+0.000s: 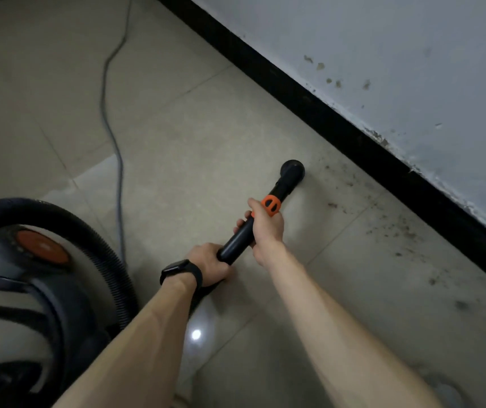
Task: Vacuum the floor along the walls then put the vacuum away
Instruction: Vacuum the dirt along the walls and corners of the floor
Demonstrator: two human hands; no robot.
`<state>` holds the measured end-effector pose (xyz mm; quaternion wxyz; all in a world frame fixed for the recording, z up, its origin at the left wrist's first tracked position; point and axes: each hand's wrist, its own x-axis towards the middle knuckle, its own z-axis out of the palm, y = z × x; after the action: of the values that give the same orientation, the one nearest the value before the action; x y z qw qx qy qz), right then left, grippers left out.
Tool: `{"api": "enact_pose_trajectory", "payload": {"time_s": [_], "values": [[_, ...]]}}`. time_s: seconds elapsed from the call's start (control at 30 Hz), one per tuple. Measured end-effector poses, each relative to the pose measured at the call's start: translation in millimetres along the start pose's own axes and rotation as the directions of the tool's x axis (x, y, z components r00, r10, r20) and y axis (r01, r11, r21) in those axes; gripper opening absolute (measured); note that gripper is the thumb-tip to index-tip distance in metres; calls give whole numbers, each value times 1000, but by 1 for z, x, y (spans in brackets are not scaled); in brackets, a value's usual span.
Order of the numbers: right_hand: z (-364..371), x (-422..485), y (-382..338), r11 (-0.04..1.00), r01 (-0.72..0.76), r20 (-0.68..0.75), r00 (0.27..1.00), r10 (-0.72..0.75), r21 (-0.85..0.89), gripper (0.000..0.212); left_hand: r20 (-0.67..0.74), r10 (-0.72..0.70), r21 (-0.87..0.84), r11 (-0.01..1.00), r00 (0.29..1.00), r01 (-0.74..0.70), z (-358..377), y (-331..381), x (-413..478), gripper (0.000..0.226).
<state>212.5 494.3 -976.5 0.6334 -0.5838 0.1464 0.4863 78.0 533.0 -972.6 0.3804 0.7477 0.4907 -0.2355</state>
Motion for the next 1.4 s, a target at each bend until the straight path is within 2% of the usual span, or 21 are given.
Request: {"api": "enact_pose_trajectory", "payload": {"time_s": [0.1, 0.23, 0.4, 0.5, 0.6, 0.93, 1.23, 1.4], "values": [[-2, -19, 26, 1000, 18, -55, 998, -18, 2, 25, 109, -72, 60, 996, 991, 65, 4, -15, -14, 14], [-8, -36, 40, 999, 47, -160, 986, -45, 10, 23, 180, -115, 73, 992, 977, 104, 6, -14, -24, 10], [-24, -46, 42, 998, 63, -253, 966, -56, 17, 24, 301, -141, 113, 987, 943, 112, 5, -6, -27, 29], [-35, -50, 49, 996, 72, -294, 954, -54, 52, 25, 319, -147, 141, 984, 936, 107, 9, 0, -31, 18], [-43, -49, 49, 992, 83, -320, 946, -48, 98, 27, 311, -156, 159, 981, 938, 110, 13, 8, -34, 17], [-37, -31, 28, 994, 76, -223, 973, -58, 73, 25, 245, -124, 78, 991, 962, 108, 10, 21, -31, 33], [-31, -21, 23, 999, 40, -88, 995, -36, 37, 26, 200, -139, 40, 990, 970, 134, 12, 19, -25, 27], [-31, -14, 14, 999, 24, -31, 999, -23, 32, 21, 128, -126, 48, 992, 984, 120, 14, 22, -18, 18]]}}
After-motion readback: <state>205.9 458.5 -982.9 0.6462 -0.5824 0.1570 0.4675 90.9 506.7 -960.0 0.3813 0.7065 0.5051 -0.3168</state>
